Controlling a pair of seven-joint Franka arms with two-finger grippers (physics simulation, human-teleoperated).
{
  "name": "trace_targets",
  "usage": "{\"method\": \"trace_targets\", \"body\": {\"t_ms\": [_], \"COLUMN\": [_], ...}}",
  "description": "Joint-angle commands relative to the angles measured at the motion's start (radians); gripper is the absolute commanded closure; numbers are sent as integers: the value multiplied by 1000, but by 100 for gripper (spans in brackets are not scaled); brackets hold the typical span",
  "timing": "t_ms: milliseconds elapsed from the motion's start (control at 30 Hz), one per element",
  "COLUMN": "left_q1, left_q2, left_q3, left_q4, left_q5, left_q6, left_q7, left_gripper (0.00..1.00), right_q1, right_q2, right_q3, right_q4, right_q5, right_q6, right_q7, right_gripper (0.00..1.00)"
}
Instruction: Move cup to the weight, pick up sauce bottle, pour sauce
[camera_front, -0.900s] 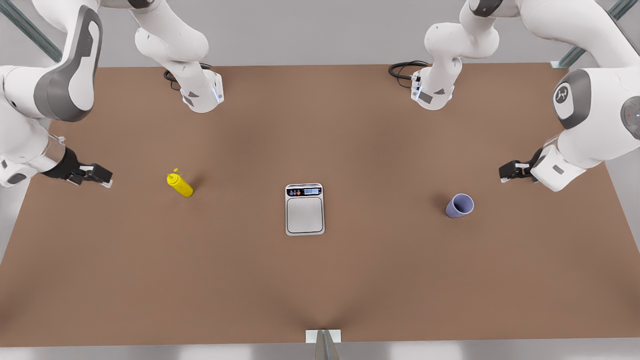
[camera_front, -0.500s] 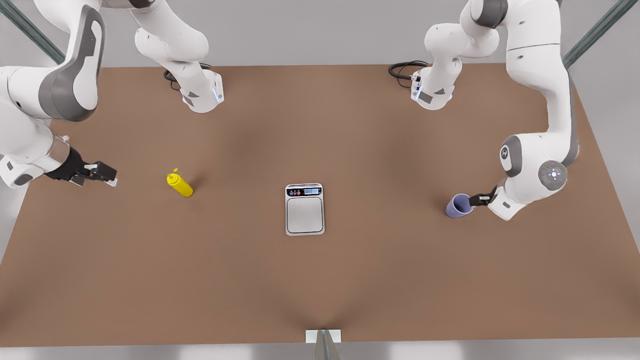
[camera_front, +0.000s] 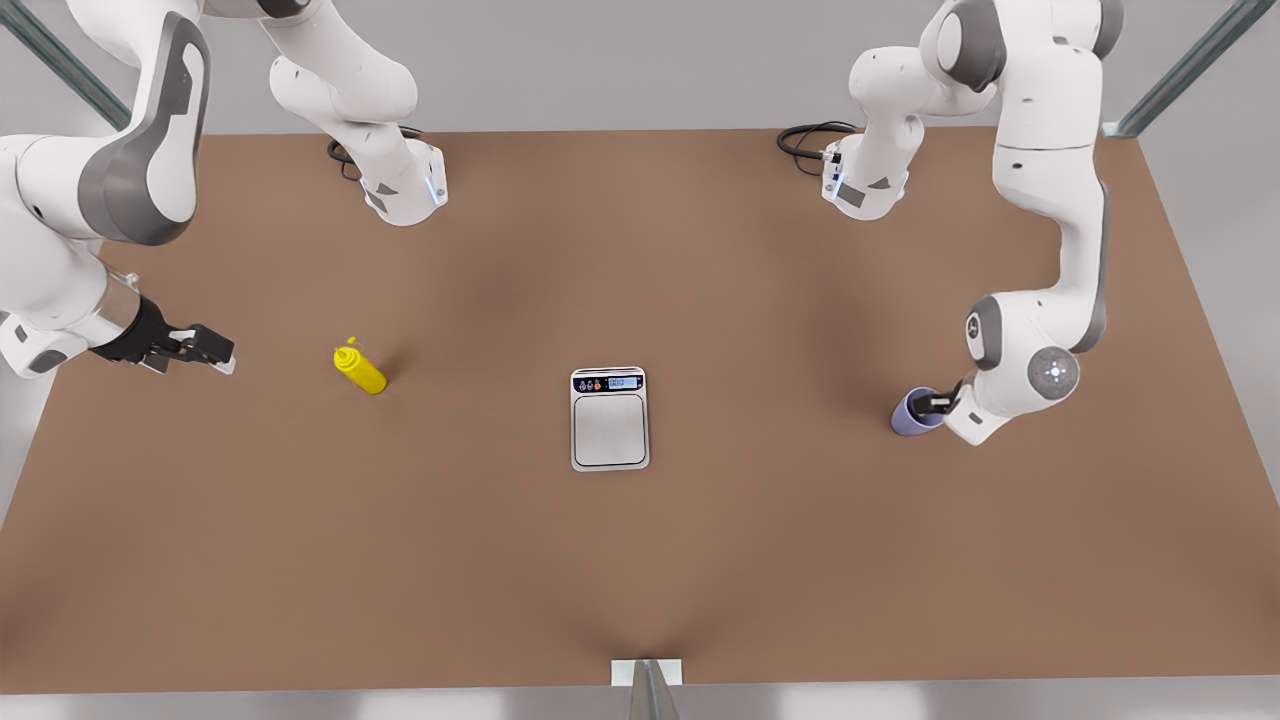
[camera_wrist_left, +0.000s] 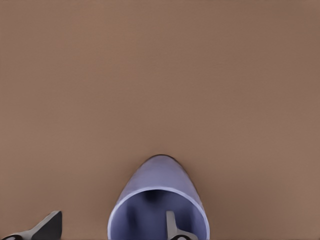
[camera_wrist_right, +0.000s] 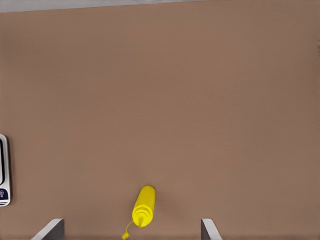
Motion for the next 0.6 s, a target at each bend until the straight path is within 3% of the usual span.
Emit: {"method": "trace_targets", "body": {"t_ms": [0, 33, 67, 100, 133, 333, 567], "left_q1": [-2, 0, 0, 0, 0, 0, -2], "left_q2": [2, 8, 13, 13, 14, 14, 22], "left_q3": [0, 0, 0, 0, 0, -2, -5], "left_q4": [0, 0, 2, 2, 2, 2, 3], "left_q5": [0, 0, 0, -27, -43, -109, -123], "left_q6": [1, 2, 5, 4, 2, -4, 4], "left_q7": [0, 0, -2, -3, -3, -14, -15], "left_gripper": [0, 0, 15, 46, 58, 72, 77], "right_q1": [1, 1, 1, 1, 1, 1, 1], "right_q2": [0, 0, 0, 0, 0, 0, 1], "right_q3": [0, 0, 0, 0, 0, 0, 0], "right_q4": [0, 0, 0, 0, 0, 0, 0], "right_q5": [0, 0, 0, 0, 0, 0, 0], "right_q6": [1, 1, 1, 1, 1, 0, 0], "right_q7": [0, 0, 0, 0, 0, 0, 0], "right_gripper": [0, 0, 0, 0, 0, 0, 0]}}
